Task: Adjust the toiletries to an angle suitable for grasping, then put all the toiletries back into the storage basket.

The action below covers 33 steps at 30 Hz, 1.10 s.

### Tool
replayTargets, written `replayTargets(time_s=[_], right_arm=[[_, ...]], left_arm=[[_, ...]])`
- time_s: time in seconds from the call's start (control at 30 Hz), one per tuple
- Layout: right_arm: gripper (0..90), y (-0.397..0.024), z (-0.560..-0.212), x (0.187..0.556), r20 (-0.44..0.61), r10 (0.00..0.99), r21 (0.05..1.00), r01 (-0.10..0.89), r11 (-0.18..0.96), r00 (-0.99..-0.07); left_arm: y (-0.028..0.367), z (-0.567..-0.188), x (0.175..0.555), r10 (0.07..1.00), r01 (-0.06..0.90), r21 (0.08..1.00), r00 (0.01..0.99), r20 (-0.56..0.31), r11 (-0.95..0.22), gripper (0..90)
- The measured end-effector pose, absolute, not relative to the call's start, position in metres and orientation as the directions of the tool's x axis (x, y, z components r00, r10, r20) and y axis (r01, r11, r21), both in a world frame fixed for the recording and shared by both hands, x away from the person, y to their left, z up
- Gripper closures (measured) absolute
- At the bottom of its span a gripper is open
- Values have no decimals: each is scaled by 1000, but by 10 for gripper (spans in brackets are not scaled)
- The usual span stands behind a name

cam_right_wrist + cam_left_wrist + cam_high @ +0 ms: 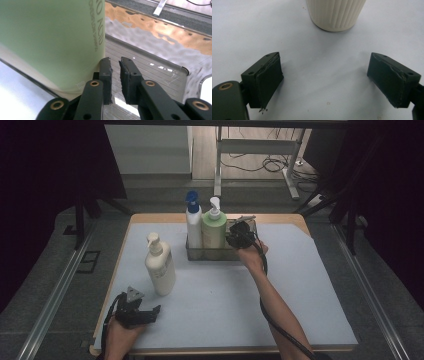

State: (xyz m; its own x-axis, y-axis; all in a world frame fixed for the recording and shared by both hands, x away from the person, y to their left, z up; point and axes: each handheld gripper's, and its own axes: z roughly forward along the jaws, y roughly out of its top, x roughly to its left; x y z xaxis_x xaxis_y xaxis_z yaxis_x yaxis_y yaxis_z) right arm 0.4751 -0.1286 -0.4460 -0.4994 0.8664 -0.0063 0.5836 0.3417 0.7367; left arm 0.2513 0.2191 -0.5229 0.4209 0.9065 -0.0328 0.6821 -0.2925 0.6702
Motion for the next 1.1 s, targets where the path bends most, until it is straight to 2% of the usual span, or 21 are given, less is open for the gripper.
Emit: replayTargets(time_s=[0.07,0.13,0.2,0.27,0.3,0.4,0.67,1.1], right_arm=[[766,-129,-445,474,-7,866,740,581,341,-500],[708,-131,-441,471,-23,859,741,568,359,-512],[687,-132,-440,470,-31,857,742,563,365,-515],[609,-137,-438,467,-25,848,745,556,369,-530],[609,-137,-438,467,-25,848,745,556,369,-530],[521,-143,-434,463,-19,835,746,548,378,-550],[427,-150,-427,454,-14,814,756,526,389,-581],[344,-159,-413,433,-15,774,767,489,415,-633]], left_arm=[[219,-523,251,906,681,670,422,-32,-294,122],[219,-523,251,906,681,671,422,-32,-294,122],[219,-523,251,906,681,671,422,-32,-293,122],[219,-523,251,907,682,671,420,-33,-292,122],[219,-523,251,906,681,671,422,-31,-294,122],[219,-523,251,906,681,671,422,-31,-294,122],[219,-523,251,907,682,672,420,-34,-290,122],[219,-523,251,907,682,671,420,-35,-290,122]])
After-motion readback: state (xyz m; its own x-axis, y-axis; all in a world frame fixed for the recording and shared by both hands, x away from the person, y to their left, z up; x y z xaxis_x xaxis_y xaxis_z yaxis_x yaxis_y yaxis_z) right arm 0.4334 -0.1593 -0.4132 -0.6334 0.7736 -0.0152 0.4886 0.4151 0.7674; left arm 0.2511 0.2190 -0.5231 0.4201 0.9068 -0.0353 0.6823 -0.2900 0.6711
